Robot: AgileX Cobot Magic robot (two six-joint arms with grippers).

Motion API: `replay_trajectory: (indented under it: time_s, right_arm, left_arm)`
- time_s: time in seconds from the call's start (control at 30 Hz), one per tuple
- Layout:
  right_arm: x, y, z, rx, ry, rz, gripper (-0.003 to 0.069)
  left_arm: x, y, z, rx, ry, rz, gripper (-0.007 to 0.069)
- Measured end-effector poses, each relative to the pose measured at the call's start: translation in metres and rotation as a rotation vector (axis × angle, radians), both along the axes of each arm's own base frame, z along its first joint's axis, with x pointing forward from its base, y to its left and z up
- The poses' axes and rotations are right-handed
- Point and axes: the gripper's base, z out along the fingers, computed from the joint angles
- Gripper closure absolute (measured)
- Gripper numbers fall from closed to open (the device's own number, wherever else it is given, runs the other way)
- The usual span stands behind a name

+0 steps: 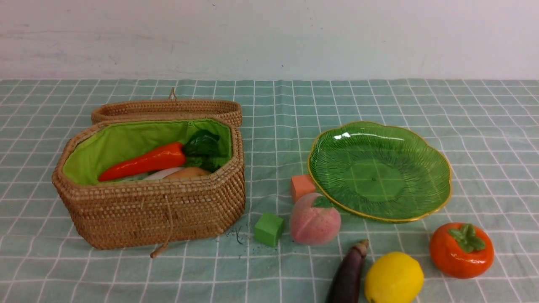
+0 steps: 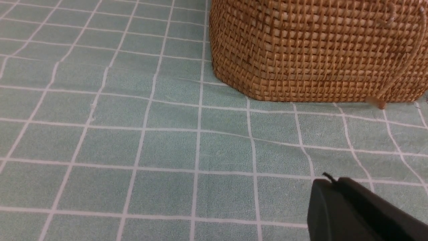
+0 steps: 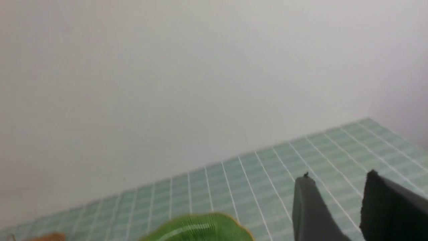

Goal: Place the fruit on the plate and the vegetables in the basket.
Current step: Grab a tomato with your right arm and place it on the plate on the right.

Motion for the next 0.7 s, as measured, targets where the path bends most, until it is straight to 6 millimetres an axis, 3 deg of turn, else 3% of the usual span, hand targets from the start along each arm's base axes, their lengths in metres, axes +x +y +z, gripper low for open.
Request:
replay_trajectory:
  time_s: [0.2,0.4,0.53,0.7]
  right_arm:
    - [0.049,0.000,-0.047,0.190,0.332,-0.030,0.0417]
    - [0.079,0.004,-0.082,0.314,0.579,-0.049,0.0407]
    - [0.101,0.010,-0.105,0.359,0.742,-0.009,0.0379]
    - [0.129,0.016,-0.133,0.425,0.879,0.068,0.0288]
  left_arm:
    - [0.000,0.000,0.000,0.000,0.000,0.000,0.0614]
    - [0.000,0.000,0.000,0.000,0.000,0.000,0.0614]
    - [0.000,0.000,0.000,0.000,0.000,0.000,0.0614]
    - [0.000,0.000,0.000,0.000,0.000,0.000,0.0612]
